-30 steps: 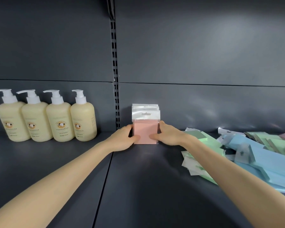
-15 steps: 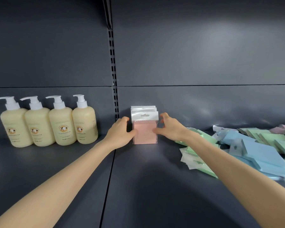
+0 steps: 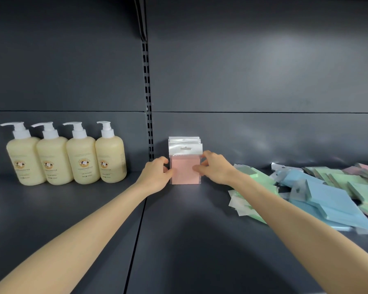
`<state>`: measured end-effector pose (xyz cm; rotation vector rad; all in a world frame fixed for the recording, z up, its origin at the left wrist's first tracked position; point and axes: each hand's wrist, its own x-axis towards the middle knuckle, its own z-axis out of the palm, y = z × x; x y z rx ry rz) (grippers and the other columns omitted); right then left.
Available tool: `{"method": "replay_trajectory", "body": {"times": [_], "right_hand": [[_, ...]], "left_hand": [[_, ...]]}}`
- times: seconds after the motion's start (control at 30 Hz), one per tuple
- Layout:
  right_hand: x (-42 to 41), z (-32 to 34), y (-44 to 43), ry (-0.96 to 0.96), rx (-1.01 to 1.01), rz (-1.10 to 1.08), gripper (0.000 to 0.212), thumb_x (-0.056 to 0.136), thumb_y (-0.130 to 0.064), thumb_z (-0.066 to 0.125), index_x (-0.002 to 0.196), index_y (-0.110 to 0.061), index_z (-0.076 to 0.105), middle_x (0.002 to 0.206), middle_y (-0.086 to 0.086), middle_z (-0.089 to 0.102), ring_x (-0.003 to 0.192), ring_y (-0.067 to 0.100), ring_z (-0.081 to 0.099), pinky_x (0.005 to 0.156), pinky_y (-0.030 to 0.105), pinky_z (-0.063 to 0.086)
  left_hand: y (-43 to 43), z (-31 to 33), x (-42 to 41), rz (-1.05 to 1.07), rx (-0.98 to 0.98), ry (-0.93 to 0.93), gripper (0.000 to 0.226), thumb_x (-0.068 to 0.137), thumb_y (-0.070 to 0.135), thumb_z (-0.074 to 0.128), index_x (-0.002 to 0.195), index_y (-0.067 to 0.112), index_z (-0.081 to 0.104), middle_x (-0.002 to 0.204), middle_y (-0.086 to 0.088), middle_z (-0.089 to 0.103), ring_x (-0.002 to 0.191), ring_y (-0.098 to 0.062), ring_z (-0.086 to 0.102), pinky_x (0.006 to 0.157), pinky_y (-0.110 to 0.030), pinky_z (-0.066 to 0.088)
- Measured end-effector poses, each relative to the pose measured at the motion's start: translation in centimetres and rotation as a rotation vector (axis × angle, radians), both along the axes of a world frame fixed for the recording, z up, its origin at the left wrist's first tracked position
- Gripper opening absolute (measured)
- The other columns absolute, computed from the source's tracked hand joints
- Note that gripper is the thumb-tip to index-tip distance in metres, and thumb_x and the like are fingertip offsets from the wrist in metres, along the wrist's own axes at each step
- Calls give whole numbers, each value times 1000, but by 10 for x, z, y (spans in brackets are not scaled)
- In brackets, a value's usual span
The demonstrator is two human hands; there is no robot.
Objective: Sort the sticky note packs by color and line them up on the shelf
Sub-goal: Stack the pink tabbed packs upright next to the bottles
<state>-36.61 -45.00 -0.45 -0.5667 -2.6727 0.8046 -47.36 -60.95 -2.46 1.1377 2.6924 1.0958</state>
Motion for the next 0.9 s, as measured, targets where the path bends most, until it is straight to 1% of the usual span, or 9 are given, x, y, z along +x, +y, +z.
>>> {"method": "replay_trajectory", "body": {"times": [0.1, 0.17, 0.27, 0.37, 0.43, 0.53, 0.67, 0.8, 0.9], "right_hand": [[-3, -2, 0, 51, -57, -31, 29, 91, -24, 55, 109, -1, 54, 91, 15, 69, 73, 22, 62, 81, 38, 52], [-5, -2, 0, 72, -92, -37, 26, 92, -21, 55, 108, -1, 56, 86, 16, 70, 65, 19, 63, 83, 40, 54], [-7, -2, 2, 81, -100, -33, 23, 91, -19, 55, 106, -2, 56, 87, 17, 71, 70, 23, 67, 83, 42, 55], [-7, -2, 2, 80, -105, -27, 21, 91, -19, 55, 104, -2, 56, 88, 17, 70, 71, 24, 68, 81, 41, 56], [-7, -2, 2, 75, -105, -28, 20, 91, -20, 55, 103, -3, 56, 88, 16, 71, 72, 25, 69, 80, 39, 56], [-5, -1, 2, 54, -68, -26, 21, 90, -21, 55, 102, -4, 57, 85, 11, 70, 63, 17, 63, 77, 32, 53], [-3, 0, 3, 35, -39, -26, 25, 86, -25, 61, 104, -9, 57, 89, 10, 69, 77, 24, 62, 79, 32, 51], [-4, -2, 4, 27, -20, -35, 28, 87, -27, 61, 108, -8, 57, 90, 10, 68, 83, 25, 65, 84, 35, 51], [-4, -2, 3, 5, -2, -45, 32, 88, -30, 60, 111, -8, 56, 96, 13, 67, 91, 29, 63, 87, 39, 50]], "left_hand": [[4, -4, 0, -17, 92, -86, 23, 94, 22, 53, 106, 5, 62, 93, -12, 70, 81, -22, 68, 76, -37, 57], [5, -3, -1, -3, 141, -138, 21, 95, 18, 53, 102, 1, 62, 92, -16, 69, 74, -22, 69, 64, -29, 59], [6, 0, -4, -10, 148, -161, 20, 95, 17, 54, 100, 0, 63, 89, -16, 68, 67, -18, 69, 55, -22, 57], [6, 1, -6, -18, 113, -145, 19, 95, 17, 54, 100, 1, 62, 89, -15, 69, 67, -16, 69, 59, -23, 57], [6, 0, -7, -30, 75, -113, 18, 94, 17, 54, 100, 2, 61, 89, -12, 70, 71, -17, 69, 67, -30, 59], [5, -2, -7, -52, 5, -73, 17, 89, 18, 58, 100, 6, 61, 84, -7, 71, 79, -21, 68, 80, -42, 56], [3, -3, -4, -43, -2, -62, 19, 90, 22, 57, 103, 9, 60, 84, -5, 70, 80, -21, 66, 81, -41, 55], [2, -4, -3, -48, -7, -38, 18, 93, 19, 55, 106, 7, 60, 86, -6, 70, 77, -17, 68, 81, -39, 55], [2, -3, -3, -50, -28, -11, 18, 95, 19, 53, 106, 6, 60, 88, -8, 70, 78, -18, 68, 81, -38, 55]]}}
